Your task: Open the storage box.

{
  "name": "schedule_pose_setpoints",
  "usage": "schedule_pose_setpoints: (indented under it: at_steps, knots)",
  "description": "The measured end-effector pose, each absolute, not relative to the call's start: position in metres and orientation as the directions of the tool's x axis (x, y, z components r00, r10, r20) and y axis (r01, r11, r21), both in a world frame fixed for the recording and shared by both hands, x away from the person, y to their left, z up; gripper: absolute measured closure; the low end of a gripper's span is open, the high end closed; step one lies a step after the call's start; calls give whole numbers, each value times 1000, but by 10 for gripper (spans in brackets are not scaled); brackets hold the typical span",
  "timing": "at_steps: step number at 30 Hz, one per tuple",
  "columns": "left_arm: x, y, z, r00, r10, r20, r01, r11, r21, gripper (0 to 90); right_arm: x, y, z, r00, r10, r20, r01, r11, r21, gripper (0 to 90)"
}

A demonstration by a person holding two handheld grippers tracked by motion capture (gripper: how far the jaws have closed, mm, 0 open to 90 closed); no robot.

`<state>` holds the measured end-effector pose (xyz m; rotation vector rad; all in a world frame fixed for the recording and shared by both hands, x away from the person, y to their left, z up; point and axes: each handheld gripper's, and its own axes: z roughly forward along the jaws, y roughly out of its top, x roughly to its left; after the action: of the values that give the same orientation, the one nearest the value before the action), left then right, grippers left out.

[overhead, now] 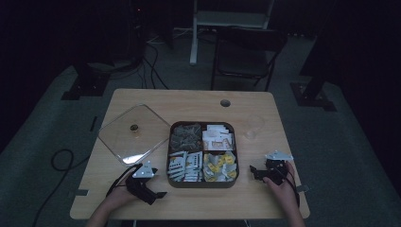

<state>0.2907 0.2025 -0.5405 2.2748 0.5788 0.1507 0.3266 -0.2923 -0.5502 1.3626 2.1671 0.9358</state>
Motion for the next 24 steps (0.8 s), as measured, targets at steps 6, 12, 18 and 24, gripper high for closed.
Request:
schedule_pose_setpoints:
  at_steps: [6, 12, 18, 24]
  knots:
    - [289, 202, -546, 906, 422, -41, 330, -640, 694, 5, 326, -297, -550, -498, 867, 7, 601, 338, 724, 125]
    - [285, 198, -547, 915, 404, 16, 288, -679, 676, 4, 325, -294, -550, -472, 881, 8, 611, 321, 724, 125]
    - [284, 197, -547, 906, 422, 15, 302, -673, 675, 4, 325, -294, -550, -496, 868, 6, 601, 338, 725, 125]
    - [281, 197, -547, 891, 453, 17, 323, -662, 676, 4, 327, -291, -550, -493, 870, 6, 603, 336, 723, 113]
